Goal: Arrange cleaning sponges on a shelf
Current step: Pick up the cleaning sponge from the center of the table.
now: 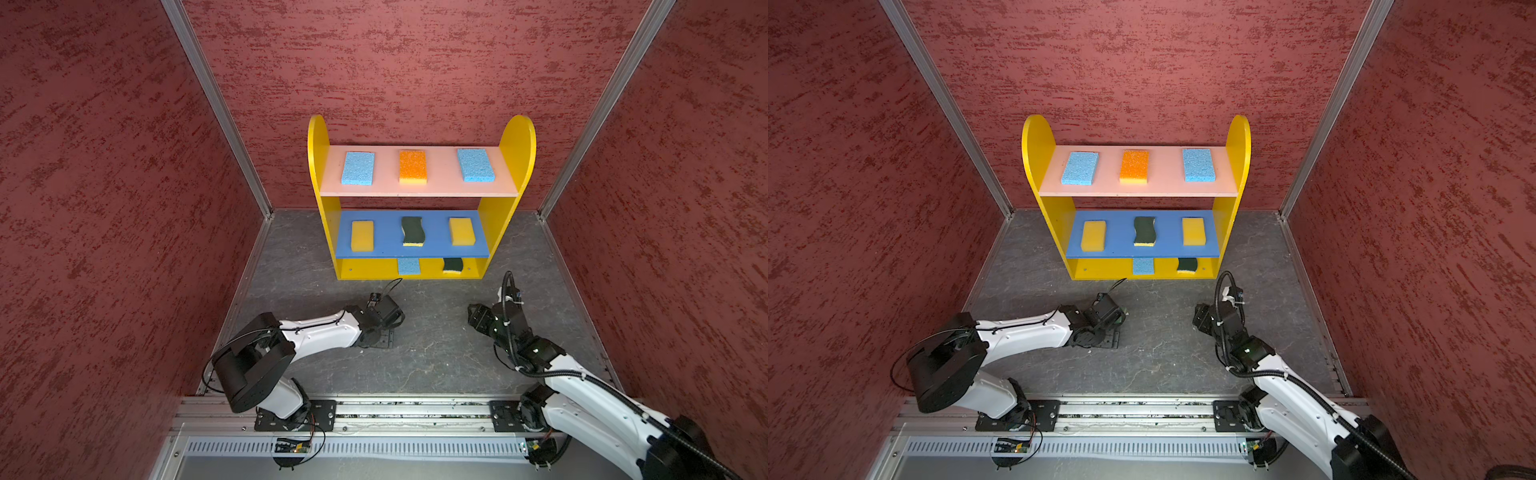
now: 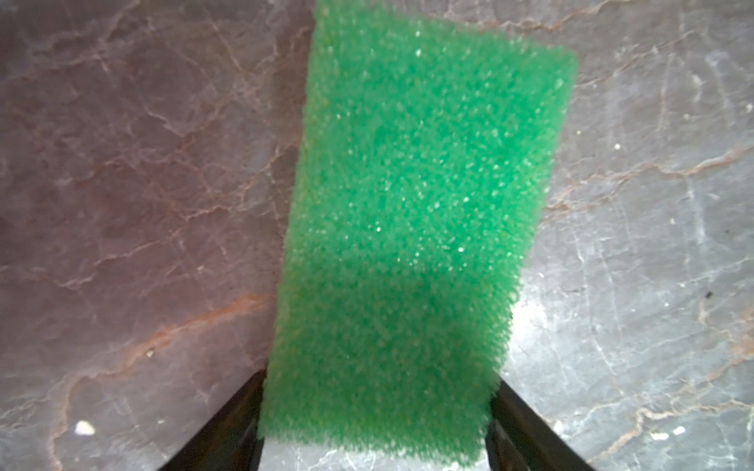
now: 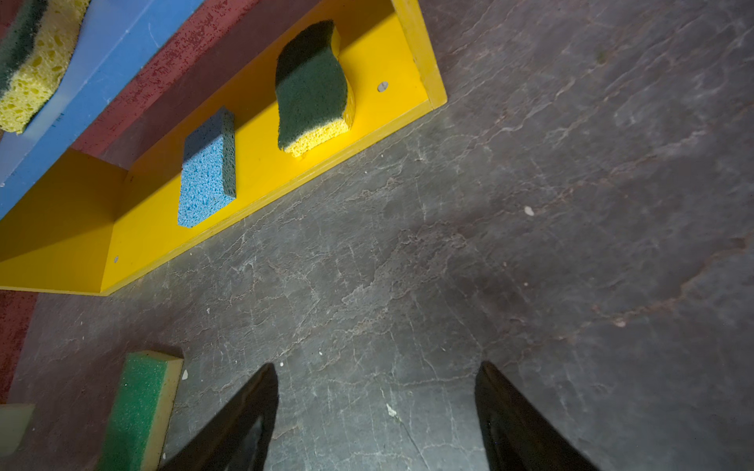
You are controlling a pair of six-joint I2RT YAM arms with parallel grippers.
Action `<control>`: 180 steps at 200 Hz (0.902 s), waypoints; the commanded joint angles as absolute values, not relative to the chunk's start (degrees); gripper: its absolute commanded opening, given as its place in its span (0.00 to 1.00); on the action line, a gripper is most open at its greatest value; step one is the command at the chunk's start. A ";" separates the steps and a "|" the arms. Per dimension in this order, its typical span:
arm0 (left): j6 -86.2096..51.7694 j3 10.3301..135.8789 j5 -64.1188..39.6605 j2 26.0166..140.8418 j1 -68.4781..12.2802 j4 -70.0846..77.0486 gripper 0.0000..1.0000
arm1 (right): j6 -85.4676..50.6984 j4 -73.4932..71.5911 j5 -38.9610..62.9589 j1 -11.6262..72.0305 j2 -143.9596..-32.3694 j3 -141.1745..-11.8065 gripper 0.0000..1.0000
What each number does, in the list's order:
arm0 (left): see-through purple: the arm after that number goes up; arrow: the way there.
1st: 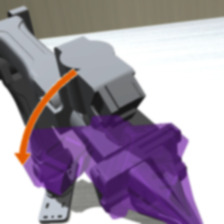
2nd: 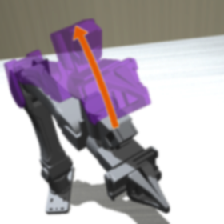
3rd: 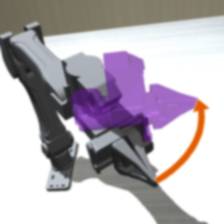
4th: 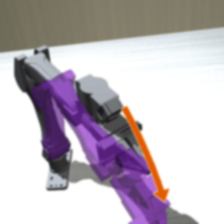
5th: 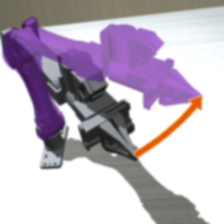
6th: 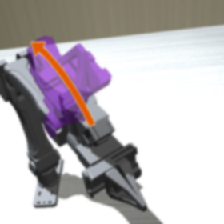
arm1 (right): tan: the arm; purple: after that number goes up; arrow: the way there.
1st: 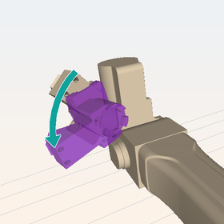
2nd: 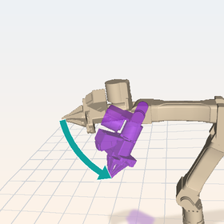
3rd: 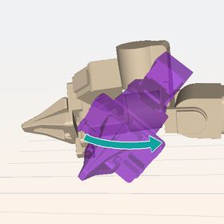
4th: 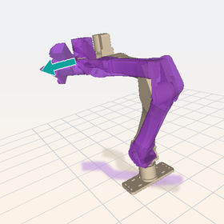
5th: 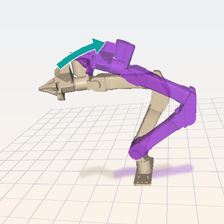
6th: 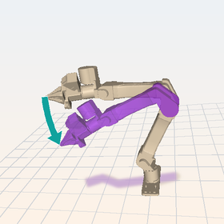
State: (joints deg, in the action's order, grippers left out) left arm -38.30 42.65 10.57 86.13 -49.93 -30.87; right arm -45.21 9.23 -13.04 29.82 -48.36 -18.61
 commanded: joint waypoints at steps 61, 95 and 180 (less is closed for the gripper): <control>-35.89 45.39 14.65 90.65 -51.24 -34.60 0.90 | -46.59 9.18 -12.30 29.46 -48.30 -18.38 0.76; -32.52 44.89 13.86 91.56 -51.27 -31.62 0.91 | -46.98 9.67 -12.41 29.45 -47.40 -17.94 0.76; -34.82 42.84 13.71 93.10 -52.28 -29.55 0.73 | -48.12 9.91 -12.19 29.38 -46.61 -17.14 0.75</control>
State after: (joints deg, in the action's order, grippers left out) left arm -33.78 45.56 14.04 90.76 -52.14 -28.03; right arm -47.24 9.69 -12.62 29.82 -46.72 -17.56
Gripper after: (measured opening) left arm 0.749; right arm 0.748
